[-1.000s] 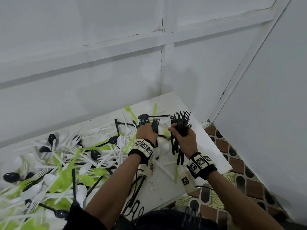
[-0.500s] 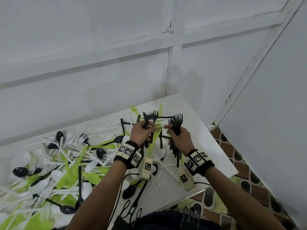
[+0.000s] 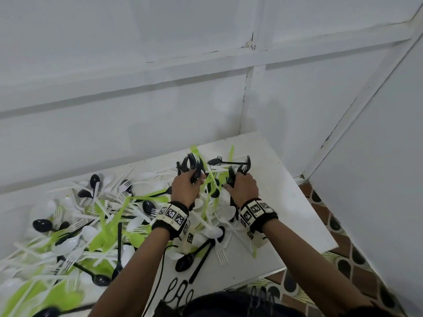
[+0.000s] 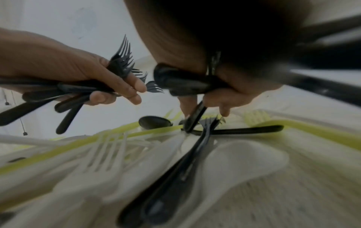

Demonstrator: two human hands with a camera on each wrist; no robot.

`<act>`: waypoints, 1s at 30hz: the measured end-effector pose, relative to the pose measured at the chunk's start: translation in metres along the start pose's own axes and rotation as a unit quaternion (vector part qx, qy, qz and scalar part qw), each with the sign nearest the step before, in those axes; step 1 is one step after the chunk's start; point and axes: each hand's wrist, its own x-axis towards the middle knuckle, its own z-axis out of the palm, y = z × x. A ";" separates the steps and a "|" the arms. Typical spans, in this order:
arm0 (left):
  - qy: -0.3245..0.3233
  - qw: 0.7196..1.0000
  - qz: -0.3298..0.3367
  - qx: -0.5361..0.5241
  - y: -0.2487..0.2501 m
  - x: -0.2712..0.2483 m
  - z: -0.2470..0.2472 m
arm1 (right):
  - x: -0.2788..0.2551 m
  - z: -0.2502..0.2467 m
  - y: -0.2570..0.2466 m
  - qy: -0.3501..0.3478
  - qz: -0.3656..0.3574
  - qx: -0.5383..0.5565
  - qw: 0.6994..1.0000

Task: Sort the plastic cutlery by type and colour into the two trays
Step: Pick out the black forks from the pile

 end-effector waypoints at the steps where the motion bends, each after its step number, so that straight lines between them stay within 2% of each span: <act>1: -0.007 1.000 -0.002 -0.008 -0.001 -0.002 -0.001 | 0.000 0.001 -0.001 -0.002 0.006 -0.014 1.000; 5: -0.018 0.999 0.003 -0.036 -0.004 -0.007 -0.004 | -0.002 0.002 -0.003 0.001 0.011 -0.023 1.000; 10: -0.024 0.998 0.015 -0.048 -0.006 -0.012 0.001 | 0.001 -0.010 0.000 -0.009 0.067 0.079 0.995; 14: -0.034 0.997 0.026 -0.061 0.001 -0.007 0.010 | 0.004 -0.026 0.000 0.005 0.053 0.172 0.984; 18: -0.068 0.996 0.061 0.003 0.017 -0.003 0.028 | 0.004 -0.041 0.001 0.078 0.032 0.239 0.967; 21: -0.101 0.986 0.079 0.110 0.032 -0.005 0.050 | 0.002 -0.053 0.004 0.127 0.033 0.279 0.951; 23: -0.107 0.976 0.063 0.180 0.040 -0.008 0.065 | -0.004 -0.063 0.007 0.150 0.020 0.308 0.939; 27: -0.137 0.952 0.057 0.268 0.052 -0.008 0.084 | -0.018 -0.080 0.010 0.139 -0.005 0.362 0.922; 30: -0.148 0.944 0.054 0.289 0.060 -0.003 0.090 | -0.019 -0.081 0.018 0.121 -0.007 0.365 0.923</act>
